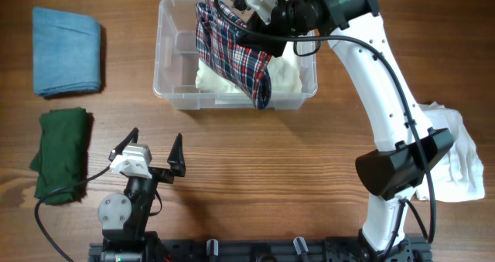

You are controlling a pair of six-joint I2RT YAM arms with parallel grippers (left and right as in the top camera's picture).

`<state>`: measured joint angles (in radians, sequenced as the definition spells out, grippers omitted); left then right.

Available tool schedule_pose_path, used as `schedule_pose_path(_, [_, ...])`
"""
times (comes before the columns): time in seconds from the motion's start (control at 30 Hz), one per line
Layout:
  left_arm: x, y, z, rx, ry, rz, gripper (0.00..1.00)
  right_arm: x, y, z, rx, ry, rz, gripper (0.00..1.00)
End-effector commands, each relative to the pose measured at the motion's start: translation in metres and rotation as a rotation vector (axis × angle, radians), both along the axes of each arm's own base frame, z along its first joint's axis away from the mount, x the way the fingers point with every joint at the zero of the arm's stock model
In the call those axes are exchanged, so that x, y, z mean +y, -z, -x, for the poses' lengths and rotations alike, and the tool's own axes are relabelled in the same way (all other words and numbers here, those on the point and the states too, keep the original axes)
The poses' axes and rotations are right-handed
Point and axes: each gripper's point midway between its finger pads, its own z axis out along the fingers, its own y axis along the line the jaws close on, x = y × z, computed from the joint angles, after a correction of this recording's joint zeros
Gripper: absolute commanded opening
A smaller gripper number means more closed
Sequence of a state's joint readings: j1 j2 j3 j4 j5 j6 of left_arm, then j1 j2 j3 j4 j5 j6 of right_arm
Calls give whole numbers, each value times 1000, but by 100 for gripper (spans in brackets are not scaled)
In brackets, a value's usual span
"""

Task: Pack container
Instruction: 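Lower the plaid shirt onto the cream garment in the bin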

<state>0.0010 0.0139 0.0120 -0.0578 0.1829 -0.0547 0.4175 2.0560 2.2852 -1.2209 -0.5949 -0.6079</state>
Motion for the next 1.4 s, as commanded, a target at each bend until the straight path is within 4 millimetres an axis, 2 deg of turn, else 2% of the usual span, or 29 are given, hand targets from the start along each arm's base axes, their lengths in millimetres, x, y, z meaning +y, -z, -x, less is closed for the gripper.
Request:
schedule_pose_path(0.0, [0,2,0,3,-4,5,100,10,-9,4,-15,-54,-57,4])
schedule_pose_path(0.33, [0,2,0,3,-4,5,100,27,-14,15,-23,-96,-75,4])
schedule_pose_path(0.6, [0,2,0,3,-4,5,100,28,-27,21,-44,-100,-88,4])
schedule_pose_path(0.73, [0,2,0,3,-4,5,100,27,-26,20,-45,-96,-83,4])
schedule_pose_path(1.1, [0,2,0,3,-3,5,100,1,-5,-9,-73,13,31,4])
schedule_pose_path(1.37, [0,2,0,3,-3,5,100,-22,33,-36,3,75,66,4])
